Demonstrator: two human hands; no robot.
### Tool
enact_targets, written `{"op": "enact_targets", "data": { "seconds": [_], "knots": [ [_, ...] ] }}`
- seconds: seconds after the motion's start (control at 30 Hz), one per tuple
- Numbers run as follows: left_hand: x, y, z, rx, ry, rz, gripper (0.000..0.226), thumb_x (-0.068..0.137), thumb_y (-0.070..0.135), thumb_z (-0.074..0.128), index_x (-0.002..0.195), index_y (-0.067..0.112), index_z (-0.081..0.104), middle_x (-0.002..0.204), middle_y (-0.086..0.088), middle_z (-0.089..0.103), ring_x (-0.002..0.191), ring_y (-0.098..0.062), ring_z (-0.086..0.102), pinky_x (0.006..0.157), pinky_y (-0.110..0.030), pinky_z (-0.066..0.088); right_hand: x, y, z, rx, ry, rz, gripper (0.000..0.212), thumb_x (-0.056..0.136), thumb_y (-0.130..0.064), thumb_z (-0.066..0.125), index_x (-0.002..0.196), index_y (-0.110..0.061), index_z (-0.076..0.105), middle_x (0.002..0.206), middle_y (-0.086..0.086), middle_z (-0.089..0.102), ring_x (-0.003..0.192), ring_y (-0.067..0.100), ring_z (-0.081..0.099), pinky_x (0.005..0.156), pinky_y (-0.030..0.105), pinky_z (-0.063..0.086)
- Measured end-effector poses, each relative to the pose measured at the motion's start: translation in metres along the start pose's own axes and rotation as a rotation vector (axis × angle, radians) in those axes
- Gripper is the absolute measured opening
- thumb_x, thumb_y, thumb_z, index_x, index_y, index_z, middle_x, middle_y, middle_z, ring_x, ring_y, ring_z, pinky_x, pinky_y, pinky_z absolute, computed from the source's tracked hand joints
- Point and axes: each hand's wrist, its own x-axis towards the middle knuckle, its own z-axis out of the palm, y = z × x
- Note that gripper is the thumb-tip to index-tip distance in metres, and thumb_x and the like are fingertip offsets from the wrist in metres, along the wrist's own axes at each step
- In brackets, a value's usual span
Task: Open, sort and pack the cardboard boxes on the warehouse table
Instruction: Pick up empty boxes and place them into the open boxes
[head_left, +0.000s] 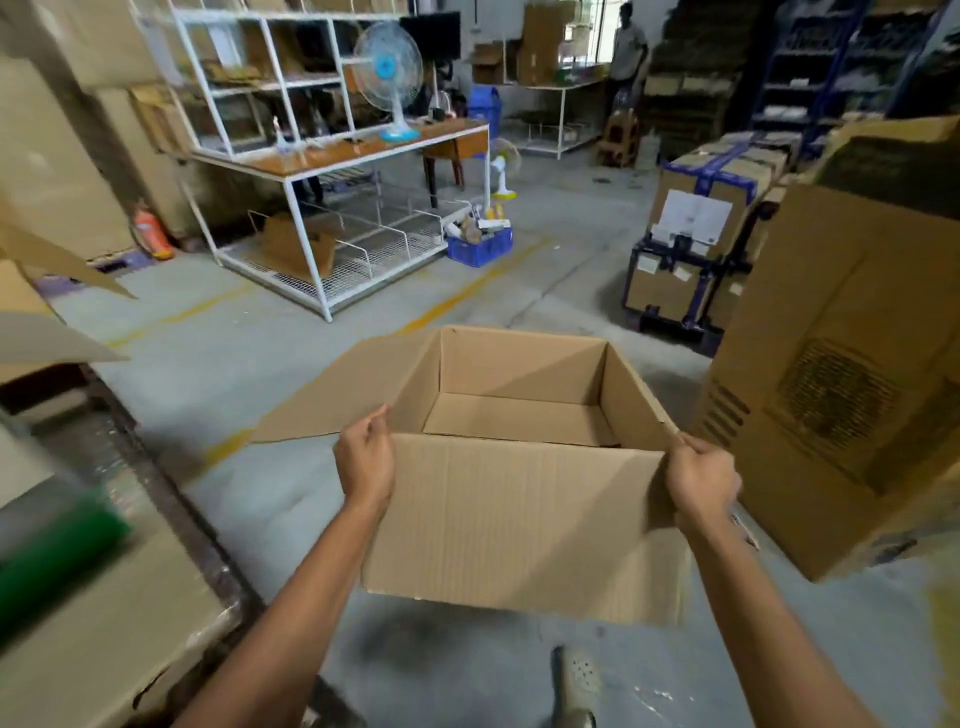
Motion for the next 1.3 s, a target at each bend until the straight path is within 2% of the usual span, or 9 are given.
{"op": "enact_targets", "data": {
  "seconds": [0.17,0.33,0.47,0.63,0.83,1.03,1.1,1.2,1.3],
  "knots": [
    [0.084,0.017,0.052,-0.006,0.153,-0.033,0.037,0.095,0.023,0.047,0.115,0.009,0.075,0.118,-0.013,0.072,0.114,-0.025,0.064,0.088,-0.027,0.043,0.107,-0.060,0.081,0.029,-0.087,-0.144,0.029,0.101,-0.024,0.052,0.120,-0.014,0.072,0.112,0.018,0.070,0.102,0.036,0.062,0.093,0.049,0.051],
    [0.167,0.057,0.086,-0.007,0.290,-0.069,0.033,0.099,0.022,0.048,0.115,0.012,0.075,0.118,-0.007,0.072,0.109,-0.015,0.062,0.084,-0.024,0.044,0.189,-0.144,0.149,0.114,-0.193,-0.269,0.029,0.100,-0.021,0.054,0.122,-0.013,0.071,0.118,0.016,0.070,0.109,0.038,0.062,0.097,0.048,0.049],
    [0.227,0.072,0.094,-0.025,0.413,-0.084,0.037,0.096,0.031,0.047,0.117,0.015,0.073,0.119,-0.006,0.071,0.113,-0.023,0.064,0.103,-0.039,0.049,0.233,-0.206,0.204,0.202,-0.278,-0.339,0.031,0.100,-0.022,0.055,0.120,-0.003,0.069,0.124,0.019,0.068,0.116,0.038,0.060,0.095,0.038,0.045],
    [0.299,0.095,0.093,0.010,0.575,-0.011,0.036,0.100,0.013,0.043,0.124,0.014,0.070,0.126,0.001,0.068,0.113,-0.009,0.057,0.097,-0.021,0.041,0.267,-0.268,0.288,0.364,-0.357,-0.350,0.034,0.097,-0.029,0.059,0.127,-0.016,0.069,0.131,0.004,0.067,0.124,0.024,0.060,0.105,0.033,0.044],
    [0.387,0.103,0.078,-0.038,0.748,0.084,0.034,0.103,0.012,0.043,0.126,0.012,0.068,0.117,0.011,0.062,0.111,-0.009,0.055,0.101,-0.026,0.042,0.281,-0.349,0.399,0.534,-0.450,-0.387,0.032,0.092,-0.019,0.061,0.122,-0.019,0.073,0.124,-0.002,0.071,0.117,0.014,0.064,0.106,0.034,0.046],
    [0.490,0.107,0.044,0.006,0.898,0.159,0.035,0.100,0.003,0.042,0.127,0.003,0.065,0.124,0.001,0.063,0.117,-0.007,0.052,0.096,-0.010,0.035,0.279,-0.447,0.517,0.701,-0.559,-0.433,0.033,0.090,-0.009,0.061,0.121,-0.014,0.072,0.102,-0.007,0.074,0.085,0.018,0.065,0.082,0.025,0.053],
    [0.523,0.109,0.032,0.005,0.962,0.169,0.036,0.100,0.001,0.041,0.128,0.002,0.064,0.127,-0.002,0.063,0.117,-0.007,0.051,0.094,-0.004,0.033,0.275,-0.480,0.554,0.739,-0.607,-0.450,0.035,0.089,-0.008,0.061,0.121,-0.014,0.072,0.102,-0.010,0.072,0.074,0.003,0.066,0.079,0.015,0.050],
    [0.564,0.110,0.013,-0.005,1.040,0.181,0.036,0.101,0.004,0.042,0.129,0.006,0.064,0.130,-0.001,0.063,0.104,0.000,0.058,0.076,0.008,0.033,0.265,-0.524,0.603,0.779,-0.686,-0.502,0.034,0.089,-0.007,0.060,0.120,-0.011,0.072,0.110,-0.006,0.071,0.090,-0.002,0.064,0.087,0.010,0.045],
    [0.595,0.110,-0.007,0.016,1.111,0.192,0.036,0.101,0.007,0.044,0.130,0.008,0.064,0.132,-0.001,0.063,0.101,0.005,0.058,0.078,0.004,0.036,0.253,-0.555,0.650,0.804,-0.742,-0.527,0.034,0.089,-0.007,0.060,0.120,-0.011,0.072,0.108,-0.005,0.071,0.077,-0.010,0.062,0.073,-0.001,0.041]
  ]
}}
